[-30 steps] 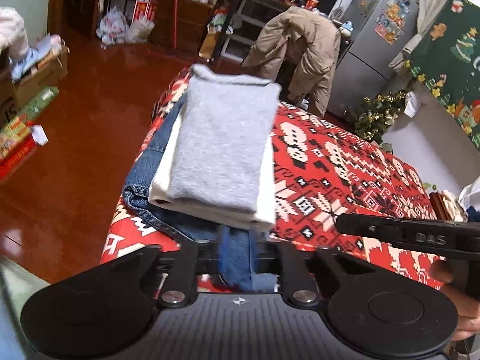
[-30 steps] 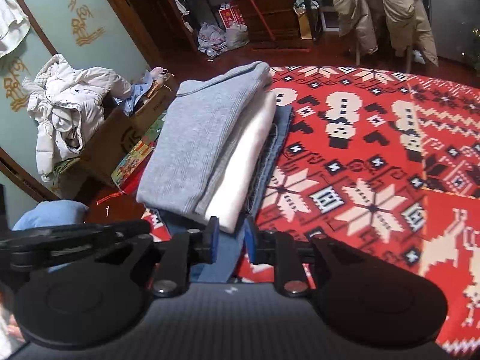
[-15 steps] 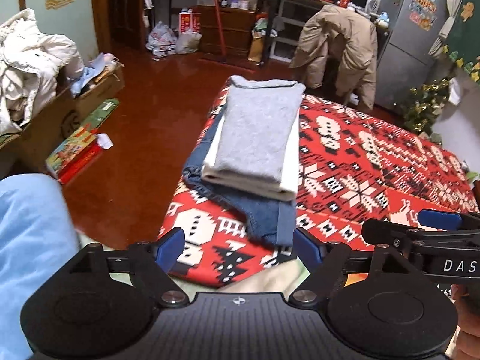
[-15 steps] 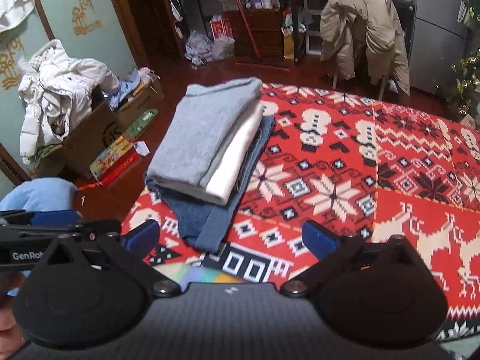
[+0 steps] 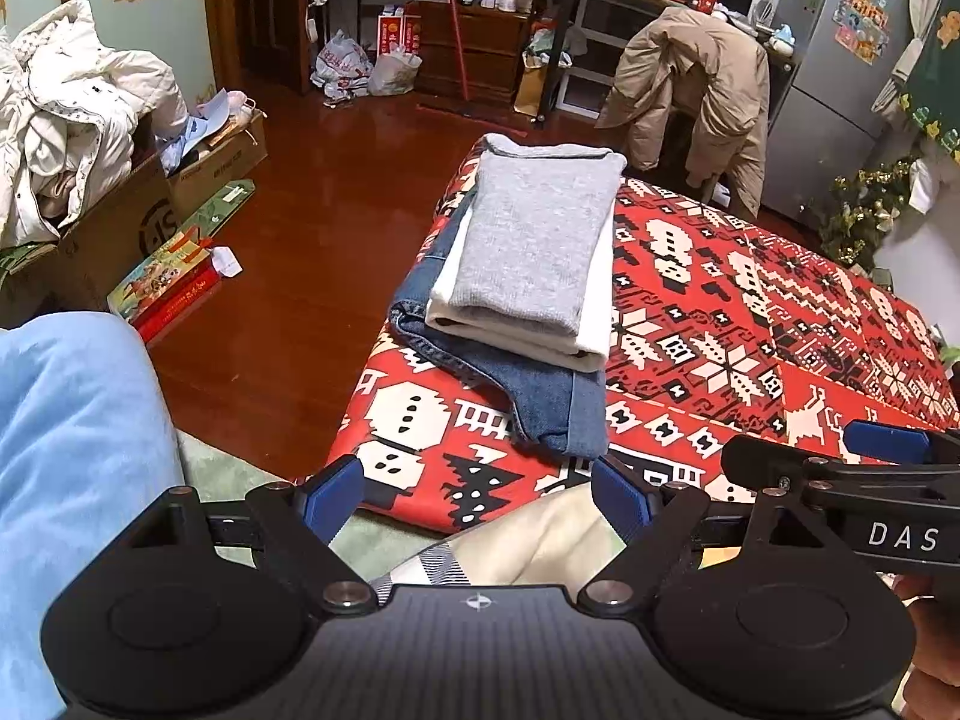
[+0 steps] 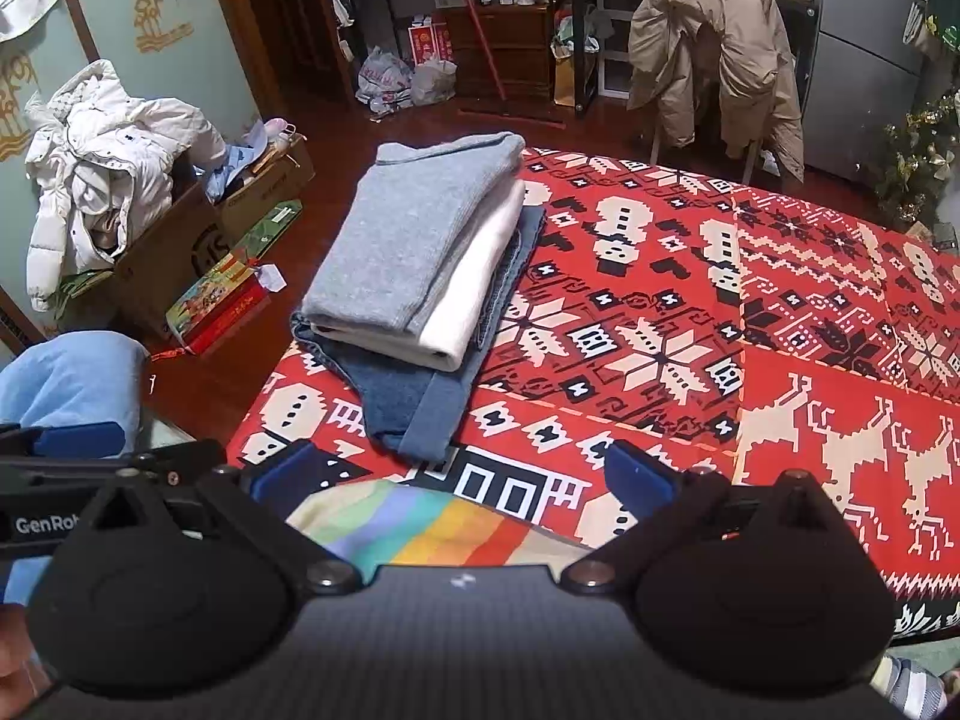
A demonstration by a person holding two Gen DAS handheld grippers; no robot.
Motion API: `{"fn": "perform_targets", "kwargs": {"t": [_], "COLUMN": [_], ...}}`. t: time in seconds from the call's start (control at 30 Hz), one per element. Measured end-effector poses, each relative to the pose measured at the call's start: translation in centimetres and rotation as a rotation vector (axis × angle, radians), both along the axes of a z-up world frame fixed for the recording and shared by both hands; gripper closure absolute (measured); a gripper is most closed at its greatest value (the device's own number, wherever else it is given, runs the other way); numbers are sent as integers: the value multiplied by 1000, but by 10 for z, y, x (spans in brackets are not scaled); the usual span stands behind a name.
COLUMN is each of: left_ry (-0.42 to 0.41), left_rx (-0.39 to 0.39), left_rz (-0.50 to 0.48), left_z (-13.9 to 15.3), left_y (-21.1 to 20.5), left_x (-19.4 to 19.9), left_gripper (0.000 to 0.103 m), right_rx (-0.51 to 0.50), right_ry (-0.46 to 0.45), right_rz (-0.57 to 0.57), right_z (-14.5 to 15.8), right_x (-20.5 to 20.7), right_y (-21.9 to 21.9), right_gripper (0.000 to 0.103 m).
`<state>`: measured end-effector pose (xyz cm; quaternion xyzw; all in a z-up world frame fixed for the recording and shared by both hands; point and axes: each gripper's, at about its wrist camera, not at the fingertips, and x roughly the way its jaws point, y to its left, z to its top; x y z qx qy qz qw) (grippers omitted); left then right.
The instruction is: Fold clothes
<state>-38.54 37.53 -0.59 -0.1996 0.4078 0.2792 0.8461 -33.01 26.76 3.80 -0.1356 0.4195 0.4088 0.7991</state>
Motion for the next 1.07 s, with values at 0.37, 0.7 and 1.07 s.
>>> {"fn": "perform_targets", "kwargs": {"t": [0.37,0.7,1.07], "left_ry": [-3,2,-6], "left_rx": [2,3,-4], "left_rz": [-11,-10,-8], "left_z": [-1,-2,-3], "left_y": [-1,-1,0], "left_x": [-1,0,0], "left_gripper": [20,20,20], "right_rx": [-12,-16,-12], "right_ry": [-13,0,8], "right_rz": [15,19,16], "right_z": [2,-2,-5], "right_x": [0,4,6], "right_y": [-3,-2,-1], "right_gripper": [1,1,1]}}
